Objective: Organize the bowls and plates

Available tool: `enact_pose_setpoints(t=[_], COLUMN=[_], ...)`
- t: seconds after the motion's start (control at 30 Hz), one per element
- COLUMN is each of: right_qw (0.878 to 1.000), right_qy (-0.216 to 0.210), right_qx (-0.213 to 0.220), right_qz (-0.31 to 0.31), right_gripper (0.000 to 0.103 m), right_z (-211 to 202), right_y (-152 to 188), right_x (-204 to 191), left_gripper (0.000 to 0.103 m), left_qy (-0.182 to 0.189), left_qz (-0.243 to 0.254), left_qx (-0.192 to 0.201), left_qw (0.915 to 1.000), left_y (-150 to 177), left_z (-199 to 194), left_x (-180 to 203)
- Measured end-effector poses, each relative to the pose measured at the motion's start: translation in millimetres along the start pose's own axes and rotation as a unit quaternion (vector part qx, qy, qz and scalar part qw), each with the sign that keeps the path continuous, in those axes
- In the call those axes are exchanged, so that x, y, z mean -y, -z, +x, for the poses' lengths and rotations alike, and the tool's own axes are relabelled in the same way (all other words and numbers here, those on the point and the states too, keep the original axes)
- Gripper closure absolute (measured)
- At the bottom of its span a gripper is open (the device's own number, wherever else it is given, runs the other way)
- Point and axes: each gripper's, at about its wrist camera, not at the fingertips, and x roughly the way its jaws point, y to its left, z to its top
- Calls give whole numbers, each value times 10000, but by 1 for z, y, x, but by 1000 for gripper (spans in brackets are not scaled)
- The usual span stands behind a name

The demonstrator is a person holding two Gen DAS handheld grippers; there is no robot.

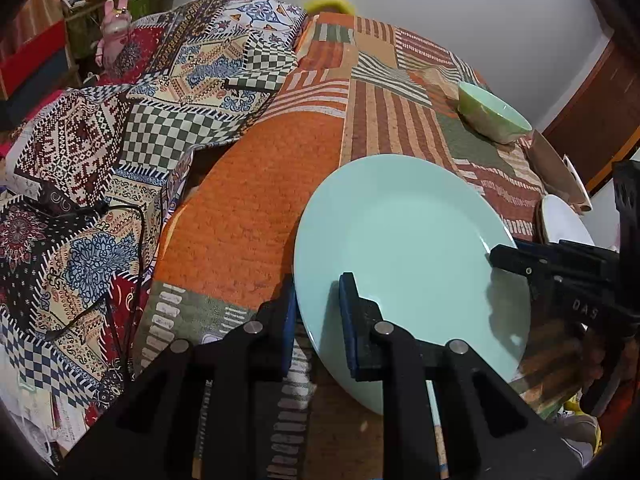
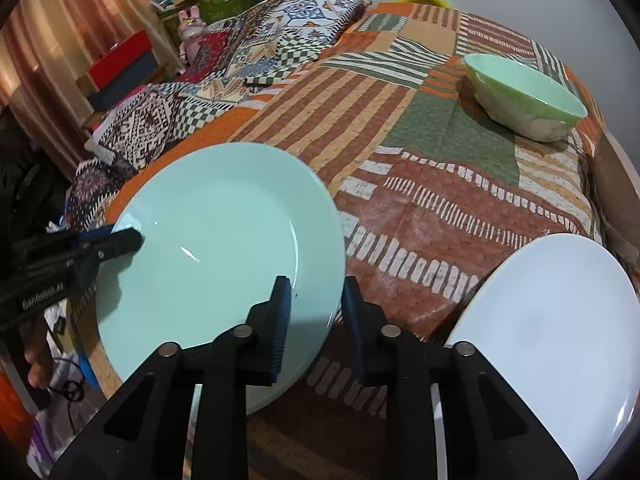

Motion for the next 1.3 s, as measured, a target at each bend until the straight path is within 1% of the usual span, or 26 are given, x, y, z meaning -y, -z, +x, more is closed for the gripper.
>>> enact_pose_setpoints(t=[0.17, 0.23, 0.43, 0.6, 0.77, 0.93, 1.1, 1.3], right_qw=[9997, 9994, 9987, 9965, 9940, 9910, 9871, 9818], right_qy=[-134, -236, -319, -409, -380, -291, -149, 1], right_qx=[46, 88, 366, 693, 967, 1186, 1379, 1540], right_qz=[185, 255, 146, 210, 329, 547, 798, 1113], right_gripper=[87, 88, 89, 89, 89, 89, 89, 89], right_z=[-6, -9, -31, -57, -81, -105, -127, -146], right_y=[1, 2, 0, 0, 5, 17, 34, 55], right_x=[3, 2, -6, -1, 12, 35, 61, 93], left_gripper=[83, 83, 83, 83, 83, 83, 83, 83], left_qy=[-84, -165, -201, -128, -52, 42, 201, 331], left_qz=[-39, -52, -89, 0, 188, 502, 756, 1037], left_qx=[-10, 63, 293, 491, 671, 807, 807, 710], left_qw=[10000, 9998, 9993, 9987, 9976, 9955, 9937, 9915], left_y=[0, 0, -7, -13, -18, -23, -25, -25], left_z=[-3, -8, -30, -49, -64, -72, -70, -61], left_x=[1, 0, 3, 17, 42, 77, 117, 162])
